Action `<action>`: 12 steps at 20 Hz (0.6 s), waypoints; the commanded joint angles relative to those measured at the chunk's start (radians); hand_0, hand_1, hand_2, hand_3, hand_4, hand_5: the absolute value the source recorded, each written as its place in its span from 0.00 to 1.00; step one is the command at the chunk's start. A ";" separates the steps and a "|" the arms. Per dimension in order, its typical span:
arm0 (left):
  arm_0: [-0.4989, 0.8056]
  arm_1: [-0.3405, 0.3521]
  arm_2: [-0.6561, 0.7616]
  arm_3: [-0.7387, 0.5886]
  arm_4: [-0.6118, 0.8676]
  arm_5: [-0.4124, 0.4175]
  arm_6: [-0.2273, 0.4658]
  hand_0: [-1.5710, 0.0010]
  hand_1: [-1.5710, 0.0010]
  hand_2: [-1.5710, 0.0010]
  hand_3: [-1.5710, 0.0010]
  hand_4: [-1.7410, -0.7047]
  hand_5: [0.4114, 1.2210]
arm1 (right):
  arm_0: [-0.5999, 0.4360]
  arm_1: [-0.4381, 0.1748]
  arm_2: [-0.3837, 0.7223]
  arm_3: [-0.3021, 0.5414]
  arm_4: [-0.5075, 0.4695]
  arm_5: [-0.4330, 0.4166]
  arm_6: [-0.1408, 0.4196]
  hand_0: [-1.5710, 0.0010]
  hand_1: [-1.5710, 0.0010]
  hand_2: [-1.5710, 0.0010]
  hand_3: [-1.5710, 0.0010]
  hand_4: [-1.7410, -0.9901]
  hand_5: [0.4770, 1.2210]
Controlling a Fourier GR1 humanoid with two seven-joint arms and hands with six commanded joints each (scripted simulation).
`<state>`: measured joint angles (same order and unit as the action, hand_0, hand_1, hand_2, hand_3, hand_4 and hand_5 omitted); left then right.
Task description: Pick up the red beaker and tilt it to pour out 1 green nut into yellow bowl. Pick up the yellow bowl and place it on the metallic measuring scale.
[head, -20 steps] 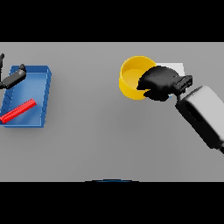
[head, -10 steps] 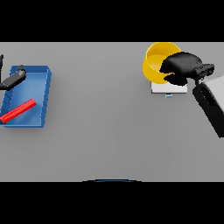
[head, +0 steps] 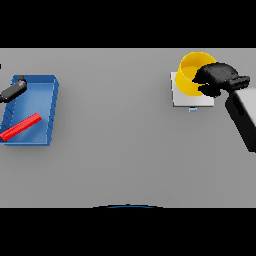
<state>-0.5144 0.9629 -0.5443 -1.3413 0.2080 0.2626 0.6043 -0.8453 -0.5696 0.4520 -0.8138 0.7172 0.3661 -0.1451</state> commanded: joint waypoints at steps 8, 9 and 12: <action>-0.012 -0.020 -0.006 0.012 -0.001 -0.002 -0.005 1.00 1.00 1.00 1.00 0.90 0.40 | -0.051 0.053 0.015 0.172 -0.001 -0.073 -0.023 0.00 0.07 0.00 0.05 0.02 1.00; -0.006 -0.017 -0.002 0.017 0.000 -0.001 -0.014 1.00 1.00 1.00 1.00 0.90 0.40 | -0.058 0.056 0.016 0.194 -0.004 -0.072 -0.040 0.01 0.10 0.00 0.06 0.03 1.00; -0.015 -0.016 -0.004 0.006 -0.003 0.002 -0.002 1.00 1.00 1.00 1.00 0.90 0.41 | -0.068 0.063 0.014 0.225 -0.017 -0.050 -0.033 0.02 0.08 0.05 0.35 0.11 1.00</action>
<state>-0.5294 0.9465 -0.5488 -1.3354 0.2050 0.2647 0.6019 -0.9131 -0.5068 0.4660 -0.5891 0.7002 0.3165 -0.1762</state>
